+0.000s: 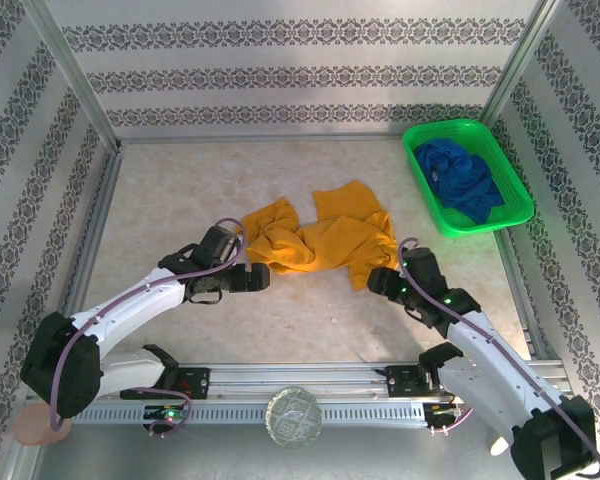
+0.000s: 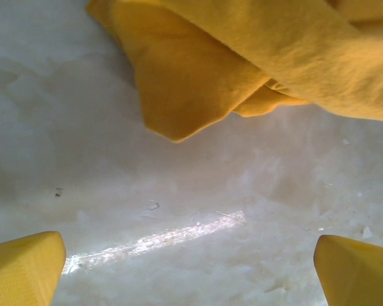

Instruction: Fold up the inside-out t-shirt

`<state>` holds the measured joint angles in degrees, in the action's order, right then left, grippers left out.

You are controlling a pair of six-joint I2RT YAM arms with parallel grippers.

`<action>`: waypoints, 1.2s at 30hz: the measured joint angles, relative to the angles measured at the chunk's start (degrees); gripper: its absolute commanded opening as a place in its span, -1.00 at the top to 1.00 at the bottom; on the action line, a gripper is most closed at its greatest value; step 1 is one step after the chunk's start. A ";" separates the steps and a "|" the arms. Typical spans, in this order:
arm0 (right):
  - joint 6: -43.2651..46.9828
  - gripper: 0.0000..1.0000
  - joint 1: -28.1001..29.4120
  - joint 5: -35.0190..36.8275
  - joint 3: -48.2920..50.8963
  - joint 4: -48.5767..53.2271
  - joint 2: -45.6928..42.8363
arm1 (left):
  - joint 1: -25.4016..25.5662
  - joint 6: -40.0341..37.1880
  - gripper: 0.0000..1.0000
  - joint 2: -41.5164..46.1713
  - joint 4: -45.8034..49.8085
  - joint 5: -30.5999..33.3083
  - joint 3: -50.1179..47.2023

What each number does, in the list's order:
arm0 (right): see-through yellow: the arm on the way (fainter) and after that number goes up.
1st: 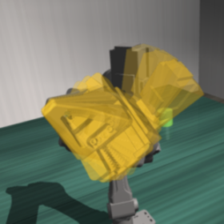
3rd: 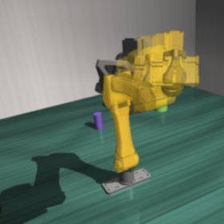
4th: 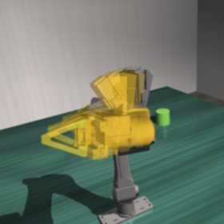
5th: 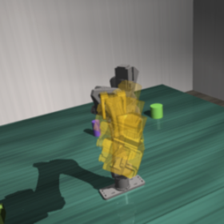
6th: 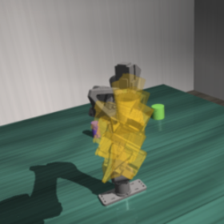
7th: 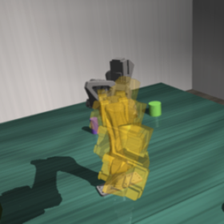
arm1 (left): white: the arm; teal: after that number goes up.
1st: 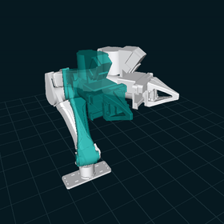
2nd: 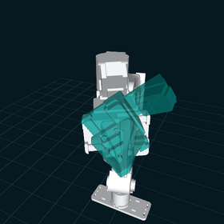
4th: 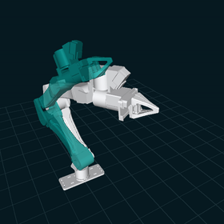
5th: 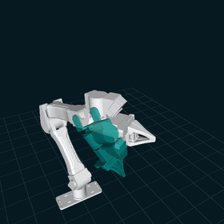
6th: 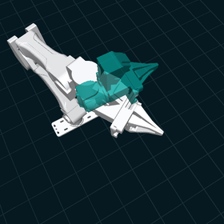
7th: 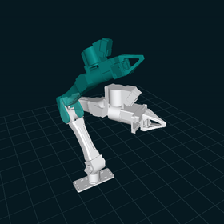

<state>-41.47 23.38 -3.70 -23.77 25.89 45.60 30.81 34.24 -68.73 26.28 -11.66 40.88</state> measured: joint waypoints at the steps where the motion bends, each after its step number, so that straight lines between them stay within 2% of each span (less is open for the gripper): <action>1: -1.05 -0.29 1.46 0.33 0.85 -0.61 1.51 | 0.00 0.20 -0.99 0.26 -0.07 0.63 0.00; 6: -3.80 -0.30 6.91 3.48 0.63 -5.01 11.50 | 0.00 0.96 -0.99 1.62 -0.02 3.32 0.00; 11: -3.74 -0.29 9.25 7.04 -5.01 -8.17 22.27 | 0.00 3.13 -0.99 4.79 0.11 7.89 -0.63; 13: -3.61 -0.23 9.70 8.07 -7.06 -9.51 26.03 | 0.00 3.78 -0.99 6.95 0.13 9.77 -1.46; 15: -3.50 0.04 9.90 8.94 -8.50 -10.97 29.83 | 0.00 4.04 -0.99 8.96 0.17 11.37 -2.27; 18: -2.97 0.87 9.90 9.77 -9.81 -12.24 34.73 | -0.02 4.33 -0.99 11.13 0.44 13.25 -2.78; 19: -2.93 1.00 9.88 9.97 -10.34 -12.68 35.47 | -0.02 4.39 -0.99 11.41 0.46 13.60 -2.78; 20: -2.73 1.00 9.88 9.90 -10.75 -12.90 35.69 | -0.02 4.44 -0.99 11.45 0.57 13.79 -2.73; 23: -1.42 1.00 9.11 8.66 -11.52 -11.67 33.75 | -0.02 4.17 -0.99 9.94 1.55 13.38 -2.29; 26: 0.50 1.00 6.40 6.01 -14.29 -7.63 26.38 | -0.02 3.10 -0.99 6.51 1.81 11.52 -1.46; 31: 3.02 1.00 -4.00 0.20 -25.46 -3.28 12.24 | 0.20 1.53 -0.98 -1.03 1.42 7.32 -0.11; 36: 4.04 1.00 -12.90 -5.66 -31.32 -1.20 6.91 | 2.23 0.52 -0.91 -7.08 0.00 6.12 1.01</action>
<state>-37.43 10.48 -9.37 -55.09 24.69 52.51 33.04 34.76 -75.81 26.28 -5.54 41.89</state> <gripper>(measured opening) 0.057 0.962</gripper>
